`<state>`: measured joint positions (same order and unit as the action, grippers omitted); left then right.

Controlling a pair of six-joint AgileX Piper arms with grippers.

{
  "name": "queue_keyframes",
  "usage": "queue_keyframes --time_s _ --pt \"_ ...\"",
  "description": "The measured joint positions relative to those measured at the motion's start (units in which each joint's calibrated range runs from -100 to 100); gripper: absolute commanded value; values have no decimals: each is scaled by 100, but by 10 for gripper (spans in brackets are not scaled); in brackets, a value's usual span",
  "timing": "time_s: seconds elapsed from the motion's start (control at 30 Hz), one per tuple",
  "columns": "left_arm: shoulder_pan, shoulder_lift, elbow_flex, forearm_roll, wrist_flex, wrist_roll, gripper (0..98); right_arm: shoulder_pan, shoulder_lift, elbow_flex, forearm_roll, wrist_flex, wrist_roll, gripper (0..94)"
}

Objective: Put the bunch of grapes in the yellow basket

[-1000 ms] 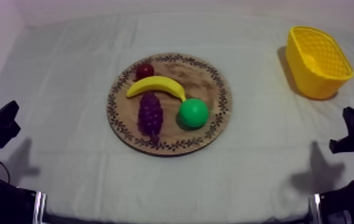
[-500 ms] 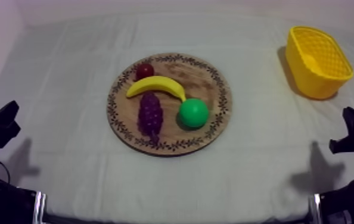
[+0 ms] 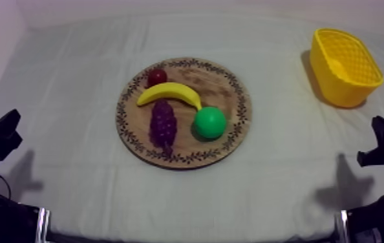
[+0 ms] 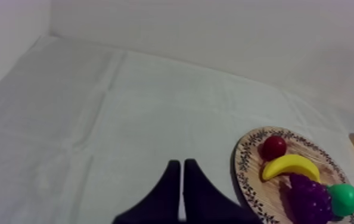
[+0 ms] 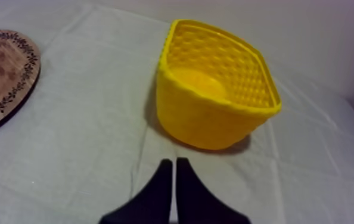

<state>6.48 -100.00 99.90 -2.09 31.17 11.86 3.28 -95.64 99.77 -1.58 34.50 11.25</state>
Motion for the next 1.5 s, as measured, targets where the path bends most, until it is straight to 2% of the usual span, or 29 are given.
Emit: queue_keyframes --time_s 0.83,1.13,1.3,1.5 --pt "0 0 0 0 0 0 1 27 0 0 0 0 118 3" --pt "0 0 0 0 0 0 1 16 0 0 0 -17 7 4" --pt "0 0 0 0 0 0 1 -186 0 0 31 -190 225 5" --pt "0 0 0 0 0 0 1 -636 343 -264 195 -577 461 5"
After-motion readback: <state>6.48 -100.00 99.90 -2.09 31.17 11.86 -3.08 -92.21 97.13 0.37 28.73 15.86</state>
